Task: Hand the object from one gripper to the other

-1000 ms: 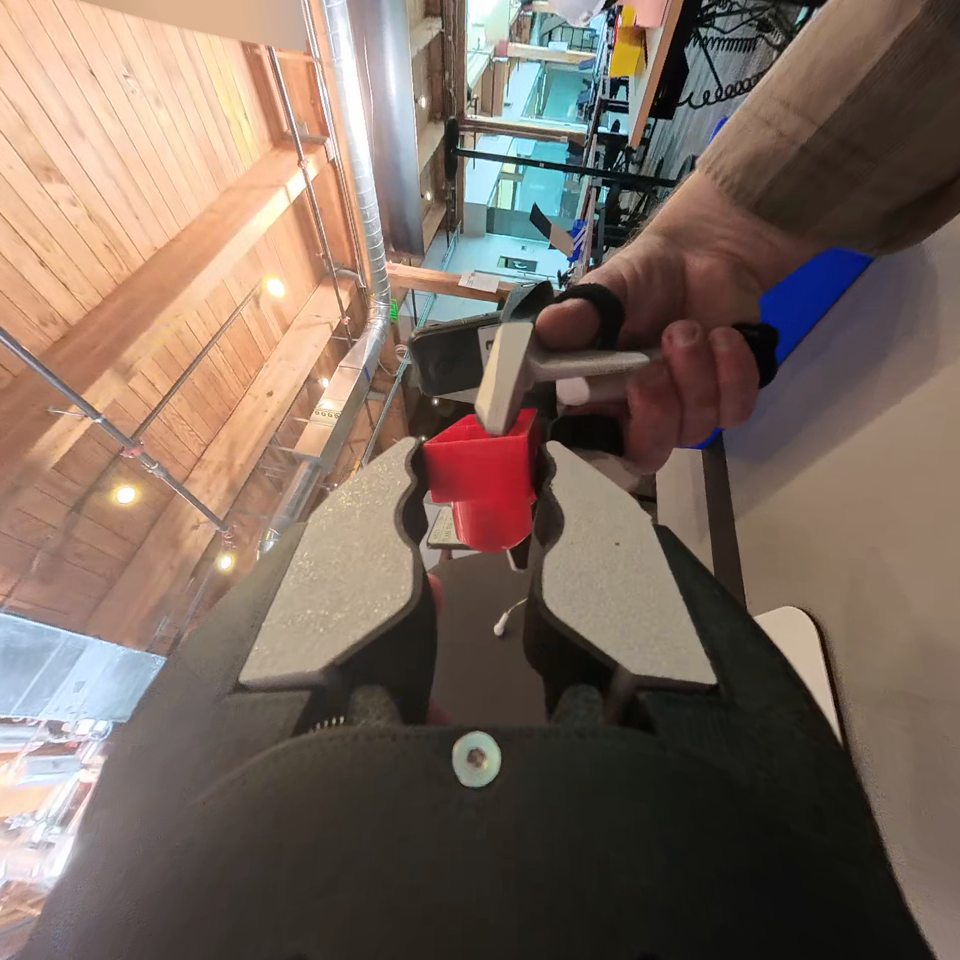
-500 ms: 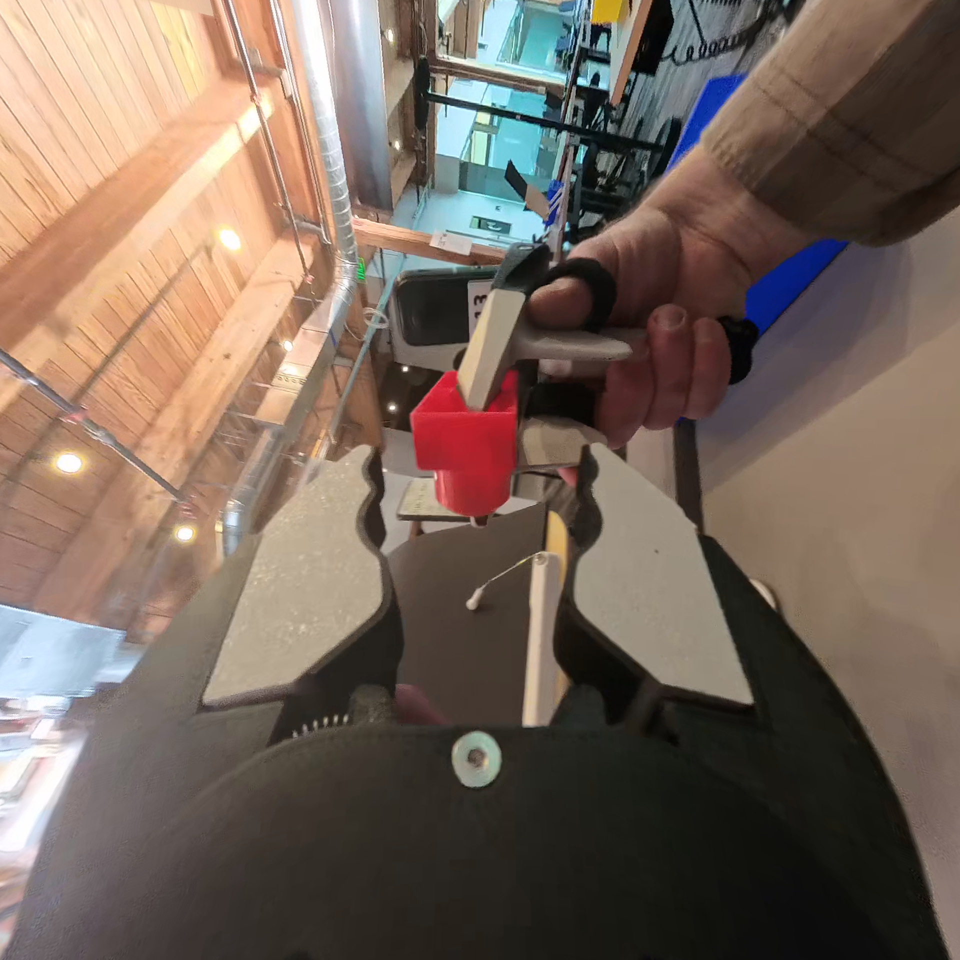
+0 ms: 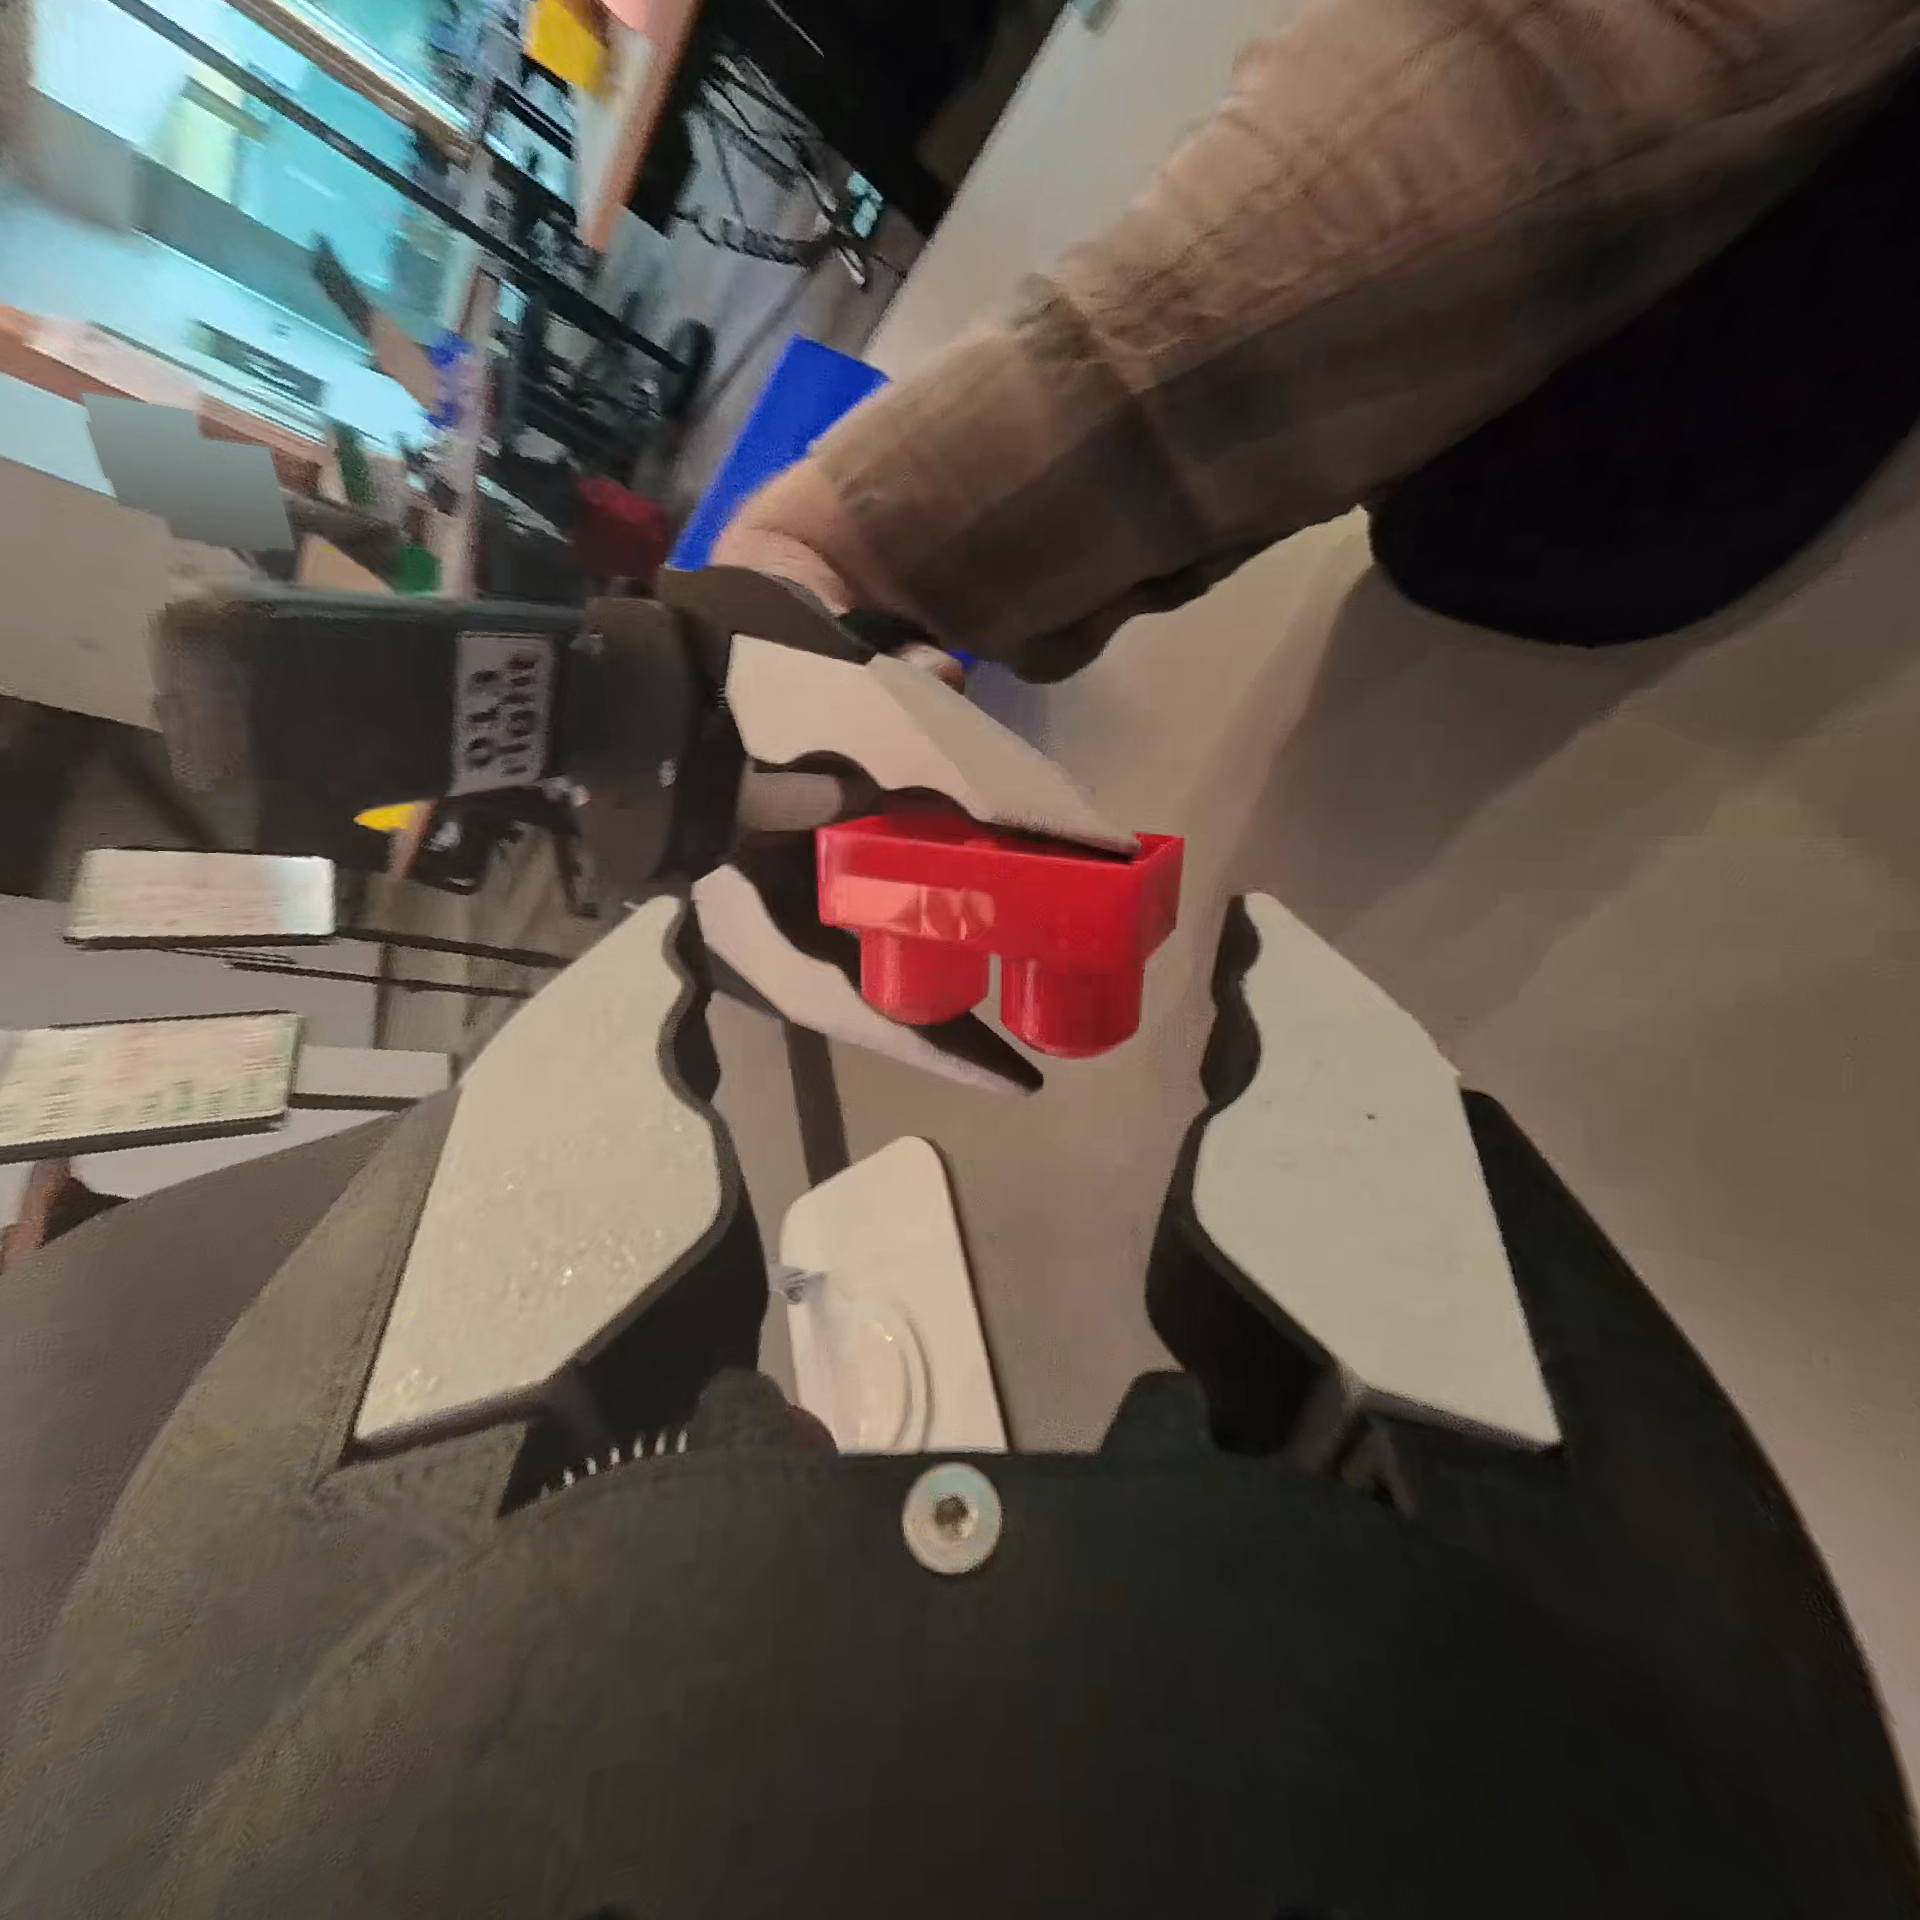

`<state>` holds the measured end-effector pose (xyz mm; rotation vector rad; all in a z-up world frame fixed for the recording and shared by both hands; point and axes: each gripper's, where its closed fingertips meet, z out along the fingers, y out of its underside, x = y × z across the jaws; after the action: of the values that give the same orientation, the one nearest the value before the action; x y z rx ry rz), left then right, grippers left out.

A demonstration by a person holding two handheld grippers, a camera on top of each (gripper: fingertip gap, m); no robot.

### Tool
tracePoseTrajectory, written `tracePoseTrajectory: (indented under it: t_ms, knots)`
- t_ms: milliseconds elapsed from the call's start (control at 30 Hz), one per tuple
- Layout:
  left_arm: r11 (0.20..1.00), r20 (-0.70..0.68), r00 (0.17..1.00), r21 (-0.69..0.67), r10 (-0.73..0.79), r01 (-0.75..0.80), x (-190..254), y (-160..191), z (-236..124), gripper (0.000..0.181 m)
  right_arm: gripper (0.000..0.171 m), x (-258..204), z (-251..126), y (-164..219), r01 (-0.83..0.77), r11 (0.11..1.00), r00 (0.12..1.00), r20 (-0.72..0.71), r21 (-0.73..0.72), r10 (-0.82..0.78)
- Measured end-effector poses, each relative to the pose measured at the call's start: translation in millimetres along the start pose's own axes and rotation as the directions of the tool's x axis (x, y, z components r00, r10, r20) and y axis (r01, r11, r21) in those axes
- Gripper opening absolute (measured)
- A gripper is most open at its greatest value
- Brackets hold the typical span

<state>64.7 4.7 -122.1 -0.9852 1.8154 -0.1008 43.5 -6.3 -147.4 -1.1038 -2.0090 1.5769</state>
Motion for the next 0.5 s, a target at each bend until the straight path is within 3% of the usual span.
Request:
tracePoseTrajectory:
  t_ms: [133,233,433,500]
  knots:
    - [0.997,-0.110,0.994,-0.082,-0.009,0.000,23,9,17,0.097,0.047,-2,18,9,-0.009,0.997,0.998,0.054,-0.075,0.013]
    - [0.995,-0.184,0.983,-0.102,-0.013,-0.006,36,14,22,0.080,0.047,-4,23,10,0.000,0.996,0.998,0.070,-0.092,0.007]
    - [0.993,-0.153,0.988,-0.112,0.022,-0.039,31,15,23,0.079,0.047,-2,19,6,0.016,0.997,0.999,0.040,-0.078,-0.013]
    - [0.990,-0.084,0.995,-0.129,0.053,-0.063,19,18,22,0.079,0.054,9,13,-2,0.024,0.999,0.999,-0.035,-0.034,-0.025]
